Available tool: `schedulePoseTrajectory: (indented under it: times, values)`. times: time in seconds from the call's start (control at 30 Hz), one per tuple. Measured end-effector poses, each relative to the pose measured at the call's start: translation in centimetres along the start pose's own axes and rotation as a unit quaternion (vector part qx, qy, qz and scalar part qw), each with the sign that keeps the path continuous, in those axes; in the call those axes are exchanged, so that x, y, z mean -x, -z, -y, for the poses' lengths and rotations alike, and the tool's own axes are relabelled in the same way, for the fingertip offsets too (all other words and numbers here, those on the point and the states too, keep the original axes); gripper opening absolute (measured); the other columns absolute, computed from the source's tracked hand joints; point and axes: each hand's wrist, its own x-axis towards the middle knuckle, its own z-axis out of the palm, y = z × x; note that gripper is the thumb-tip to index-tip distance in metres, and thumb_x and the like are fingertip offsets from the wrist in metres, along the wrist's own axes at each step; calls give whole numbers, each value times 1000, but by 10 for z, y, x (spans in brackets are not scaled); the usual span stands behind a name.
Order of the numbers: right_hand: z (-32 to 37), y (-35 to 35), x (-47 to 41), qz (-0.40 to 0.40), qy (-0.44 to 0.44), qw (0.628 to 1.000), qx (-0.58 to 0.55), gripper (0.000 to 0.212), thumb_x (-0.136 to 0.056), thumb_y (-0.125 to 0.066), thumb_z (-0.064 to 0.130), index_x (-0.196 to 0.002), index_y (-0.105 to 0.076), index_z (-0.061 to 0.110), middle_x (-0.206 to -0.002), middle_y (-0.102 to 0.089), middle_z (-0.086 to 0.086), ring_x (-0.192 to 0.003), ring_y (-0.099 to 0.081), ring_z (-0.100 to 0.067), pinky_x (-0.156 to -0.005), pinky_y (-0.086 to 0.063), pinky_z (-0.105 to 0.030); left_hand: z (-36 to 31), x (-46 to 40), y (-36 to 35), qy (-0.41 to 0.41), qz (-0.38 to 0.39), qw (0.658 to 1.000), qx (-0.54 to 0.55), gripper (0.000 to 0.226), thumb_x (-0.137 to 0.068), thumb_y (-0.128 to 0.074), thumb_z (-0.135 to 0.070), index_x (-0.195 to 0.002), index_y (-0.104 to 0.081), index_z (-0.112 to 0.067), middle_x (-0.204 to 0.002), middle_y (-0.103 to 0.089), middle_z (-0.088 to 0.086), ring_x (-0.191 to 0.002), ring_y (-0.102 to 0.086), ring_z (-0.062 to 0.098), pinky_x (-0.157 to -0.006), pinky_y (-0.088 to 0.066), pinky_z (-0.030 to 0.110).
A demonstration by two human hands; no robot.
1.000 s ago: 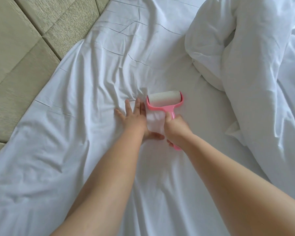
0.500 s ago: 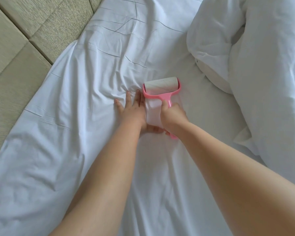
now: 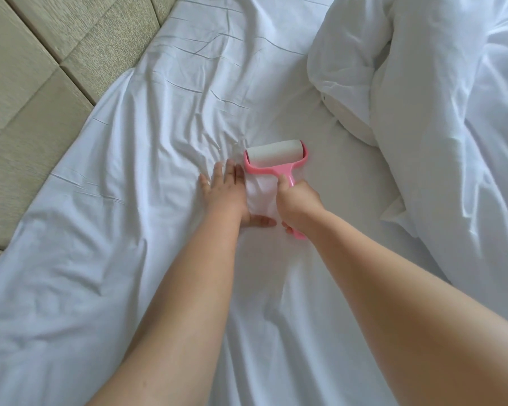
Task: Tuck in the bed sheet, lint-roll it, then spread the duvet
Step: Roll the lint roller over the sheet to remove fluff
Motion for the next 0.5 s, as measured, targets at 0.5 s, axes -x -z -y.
schedulePoseTrajectory:
  times: [0.5]
  values:
    - [-76,27,107,-8,15,997,76,47,-96,-30,47,-106,-53,8,-99,-59,-12,-88,-63,-35,-79,-54,-41,-28,119,-40,-5,55,998,-20,141,-57,-69,-77,-152,12,-11,-159,18,5,-147,14,24,-118,2,53]
